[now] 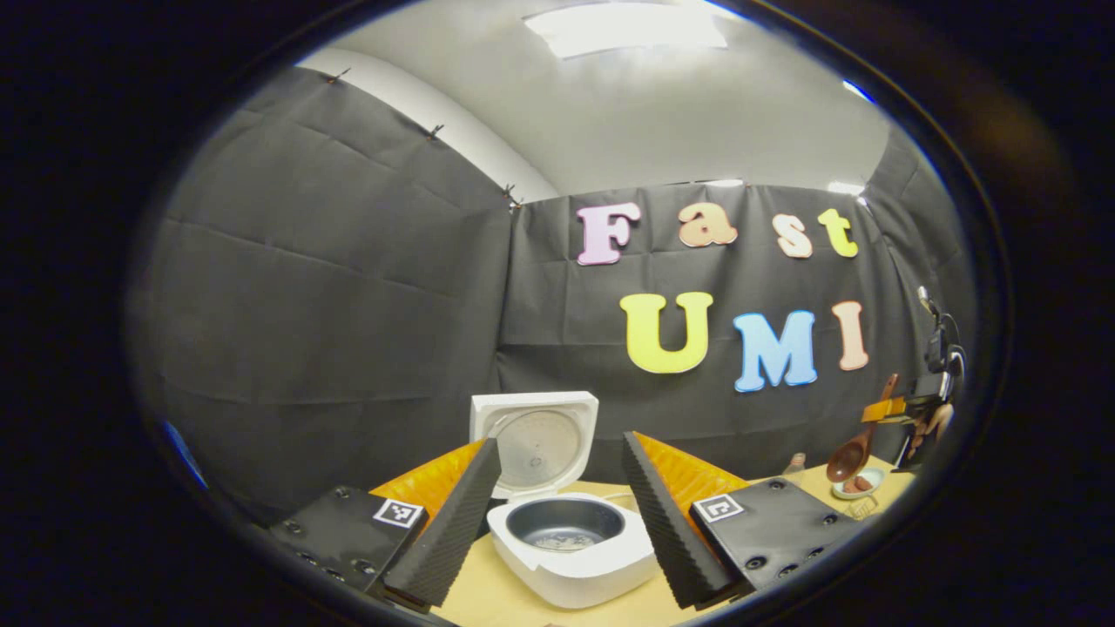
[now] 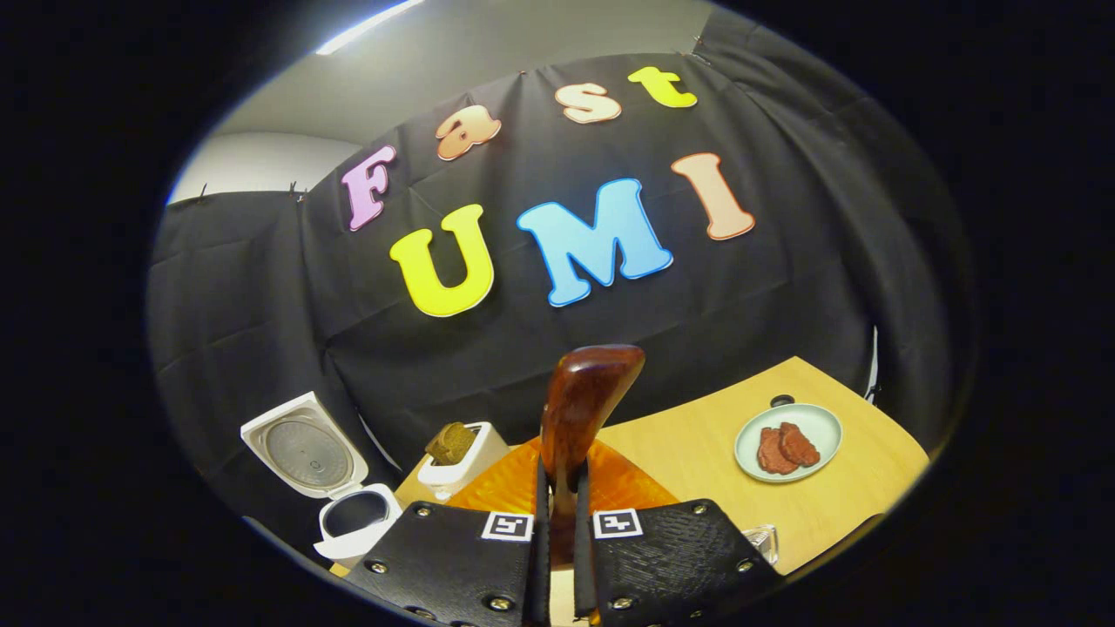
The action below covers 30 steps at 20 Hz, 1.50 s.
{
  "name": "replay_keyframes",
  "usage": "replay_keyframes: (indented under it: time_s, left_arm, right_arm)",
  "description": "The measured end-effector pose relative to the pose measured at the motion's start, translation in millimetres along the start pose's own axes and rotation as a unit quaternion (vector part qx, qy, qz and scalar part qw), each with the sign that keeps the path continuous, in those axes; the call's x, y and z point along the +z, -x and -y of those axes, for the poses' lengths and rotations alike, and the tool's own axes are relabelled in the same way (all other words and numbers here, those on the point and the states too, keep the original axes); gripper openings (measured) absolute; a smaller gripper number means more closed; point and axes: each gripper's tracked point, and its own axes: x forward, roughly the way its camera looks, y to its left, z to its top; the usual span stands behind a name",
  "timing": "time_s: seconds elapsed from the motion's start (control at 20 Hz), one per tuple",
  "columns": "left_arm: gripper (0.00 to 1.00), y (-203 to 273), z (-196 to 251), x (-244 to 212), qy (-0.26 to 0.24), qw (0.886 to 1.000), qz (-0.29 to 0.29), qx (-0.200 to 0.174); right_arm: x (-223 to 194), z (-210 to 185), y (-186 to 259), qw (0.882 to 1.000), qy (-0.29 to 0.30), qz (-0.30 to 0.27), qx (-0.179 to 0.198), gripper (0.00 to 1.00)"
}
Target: Close the left gripper, press the button to open the rice cooker; take a wooden spoon from the chopstick holder with the right hand, scoop a spoonful of rice and pour it into the rice cooker, then put the wooden spoon back into the chopstick holder.
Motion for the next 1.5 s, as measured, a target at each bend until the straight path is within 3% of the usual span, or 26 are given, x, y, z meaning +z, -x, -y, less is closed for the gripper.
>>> replay_keyframes:
  time_s: [0.3,0.75,1.25,1.5]
  left_arm:
    - [0.97,-6,41,13,-0.002,1.000,0.009,-0.030]
    - [0.97,-2,71,11,-0.022,0.999,-0.001,-0.048]
    - [0.97,3,79,13,-0.054,0.998,-0.006,-0.043]
    - [0.98,2,84,10,-0.053,0.998,-0.008,-0.044]
  right_arm:
    - [-8,73,14,0.998,0.001,0.001,-0.055,0.11]
    - [-69,150,27,0.992,-0.010,-0.048,-0.116,0.11]
    - [-135,173,18,0.985,-0.046,-0.108,-0.129,0.12]
    - [-125,180,23,0.985,-0.043,-0.095,-0.137,0.21]
